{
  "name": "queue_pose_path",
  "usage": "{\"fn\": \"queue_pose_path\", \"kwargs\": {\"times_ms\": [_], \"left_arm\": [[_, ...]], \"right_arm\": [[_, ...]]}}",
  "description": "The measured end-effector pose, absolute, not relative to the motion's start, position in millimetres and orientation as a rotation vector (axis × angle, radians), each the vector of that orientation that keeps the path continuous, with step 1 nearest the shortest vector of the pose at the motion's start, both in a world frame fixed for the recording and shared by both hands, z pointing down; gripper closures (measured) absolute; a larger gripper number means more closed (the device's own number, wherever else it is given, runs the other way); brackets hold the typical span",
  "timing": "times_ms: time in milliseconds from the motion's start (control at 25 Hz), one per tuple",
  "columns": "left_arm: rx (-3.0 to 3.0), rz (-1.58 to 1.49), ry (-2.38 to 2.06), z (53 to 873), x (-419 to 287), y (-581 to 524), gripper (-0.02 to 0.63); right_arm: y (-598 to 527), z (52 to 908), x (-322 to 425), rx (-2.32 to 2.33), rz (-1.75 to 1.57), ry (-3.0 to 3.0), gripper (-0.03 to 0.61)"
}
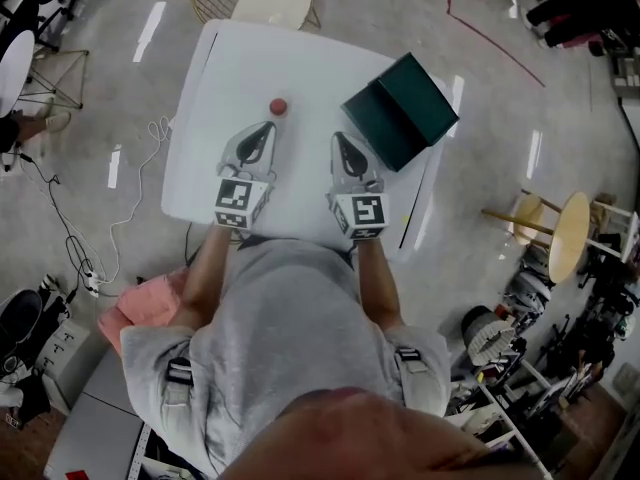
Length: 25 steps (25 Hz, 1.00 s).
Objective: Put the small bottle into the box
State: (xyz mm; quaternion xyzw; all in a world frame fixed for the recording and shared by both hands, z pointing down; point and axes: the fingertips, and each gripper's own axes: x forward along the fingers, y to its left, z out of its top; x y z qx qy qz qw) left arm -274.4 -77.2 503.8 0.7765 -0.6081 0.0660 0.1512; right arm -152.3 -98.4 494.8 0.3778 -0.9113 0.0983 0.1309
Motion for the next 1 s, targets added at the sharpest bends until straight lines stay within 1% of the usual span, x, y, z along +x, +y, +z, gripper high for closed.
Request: {"fn": "queue_pose_path", "kwargs": {"times_ms": [560, 960, 1000], "left_arm": [[2.236, 0.311, -1.584, 569, -280, -119, 0.601], [2.198, 0.386, -1.585, 603, -286, -135, 0.598], [2.2, 0.382, -1.567, 605, -284, -135, 0.514]], "right_arm": [[-130, 548, -167, 1.123, 0.398, -2.51, 0.575], [-140, 570, -170, 1.125, 0.454, -2.468, 0.575], [-140, 570, -170, 1.125, 0.456, -2.465, 0.575]]}}
